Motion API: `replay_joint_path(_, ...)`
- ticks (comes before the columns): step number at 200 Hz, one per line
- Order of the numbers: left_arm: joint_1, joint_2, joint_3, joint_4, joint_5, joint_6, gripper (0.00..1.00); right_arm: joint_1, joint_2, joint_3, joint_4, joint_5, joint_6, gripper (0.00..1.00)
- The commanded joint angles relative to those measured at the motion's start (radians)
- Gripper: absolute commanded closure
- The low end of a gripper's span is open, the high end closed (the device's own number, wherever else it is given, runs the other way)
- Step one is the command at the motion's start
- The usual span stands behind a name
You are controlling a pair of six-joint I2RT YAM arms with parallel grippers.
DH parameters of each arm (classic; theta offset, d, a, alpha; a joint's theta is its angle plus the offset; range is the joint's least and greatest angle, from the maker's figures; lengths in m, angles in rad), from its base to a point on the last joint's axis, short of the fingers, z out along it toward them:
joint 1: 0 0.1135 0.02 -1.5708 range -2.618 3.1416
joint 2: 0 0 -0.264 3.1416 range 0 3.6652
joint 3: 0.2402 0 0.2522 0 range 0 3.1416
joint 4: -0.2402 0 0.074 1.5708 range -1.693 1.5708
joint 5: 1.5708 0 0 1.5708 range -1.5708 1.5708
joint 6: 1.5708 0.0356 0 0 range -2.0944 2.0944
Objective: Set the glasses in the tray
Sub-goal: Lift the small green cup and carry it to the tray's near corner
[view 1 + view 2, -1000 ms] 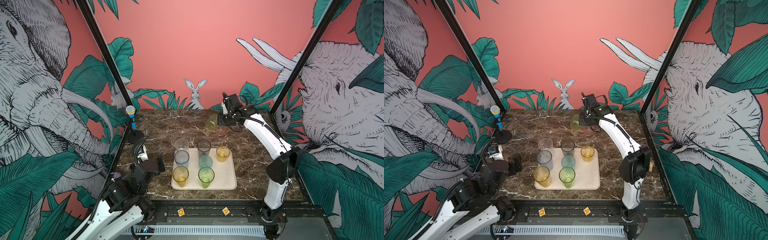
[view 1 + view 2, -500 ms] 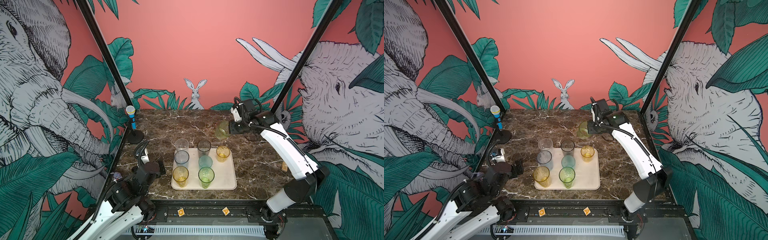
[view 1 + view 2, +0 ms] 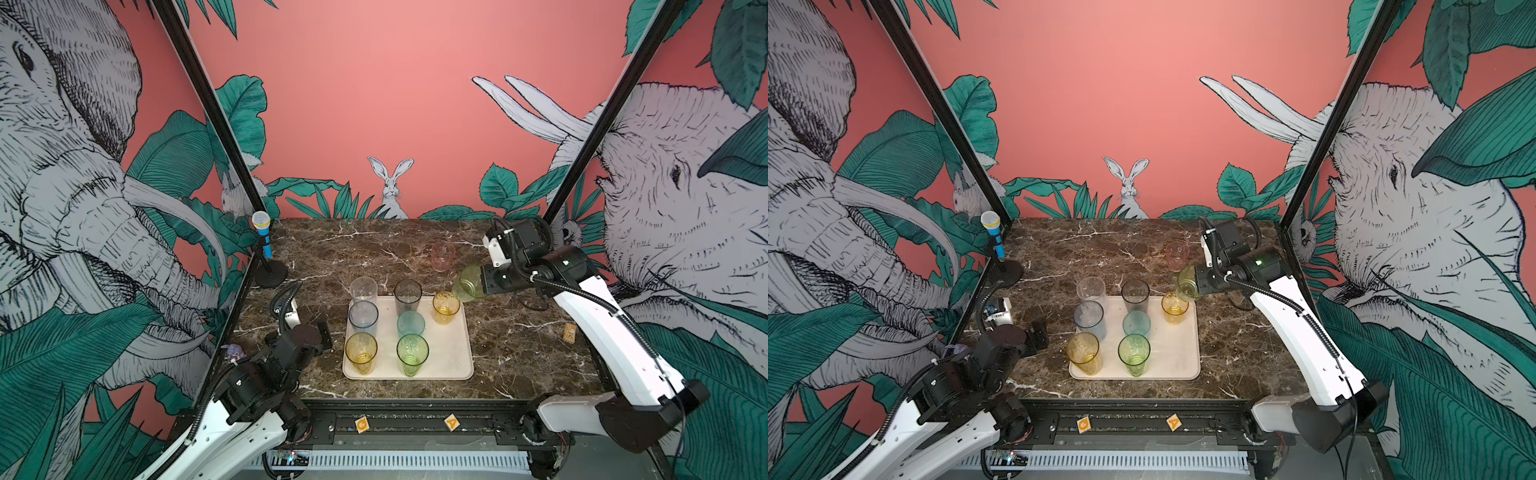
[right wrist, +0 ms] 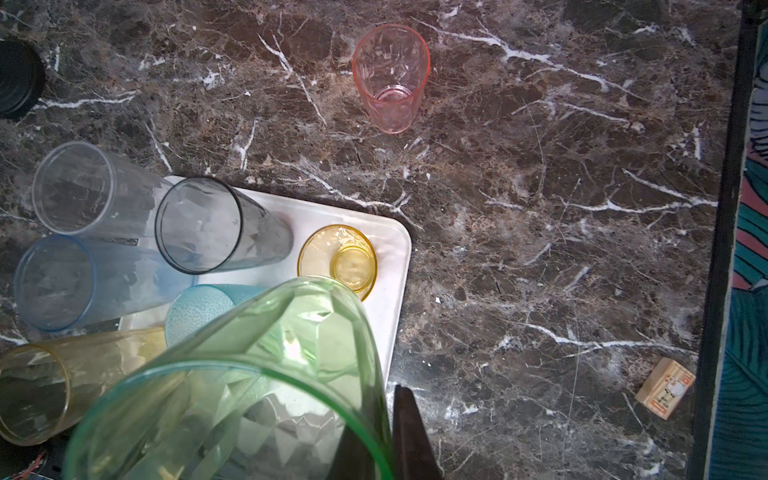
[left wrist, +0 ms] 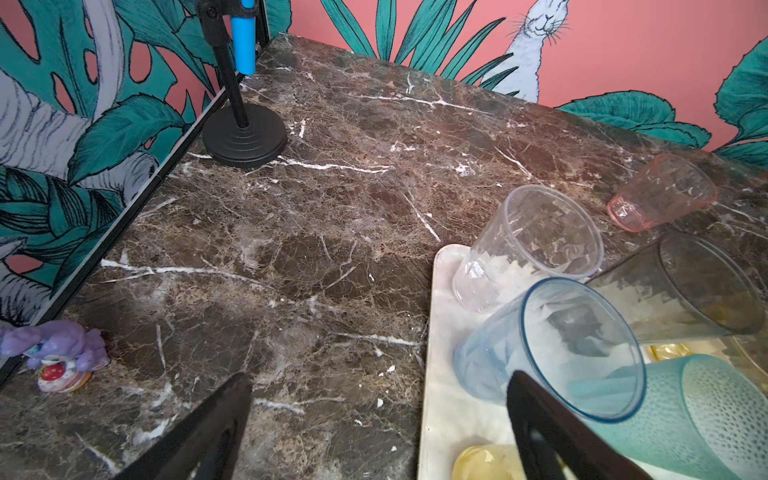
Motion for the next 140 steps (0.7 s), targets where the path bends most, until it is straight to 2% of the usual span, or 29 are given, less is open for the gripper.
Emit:
replay_joint_path(1,-0.002,-0.007,-0.019,0.03,-0.025,0.005,0.03,-0.003,-0.064,-0.038,-0.05,0.032,-0.019,0.98)
replay_joint_path(69,-0.002,0.003,-0.041,0.075,-0.035,0.027,0.03,0.032,-0.234,-0.196,-0.122,0.108,0.064,1.0)
replay_joint_path(140,-0.002,-0.01,-0.055,0.063,-0.012,0.002,0.03,0.161,-0.325,-0.355,-0.112,0.168,0.168,1.0)
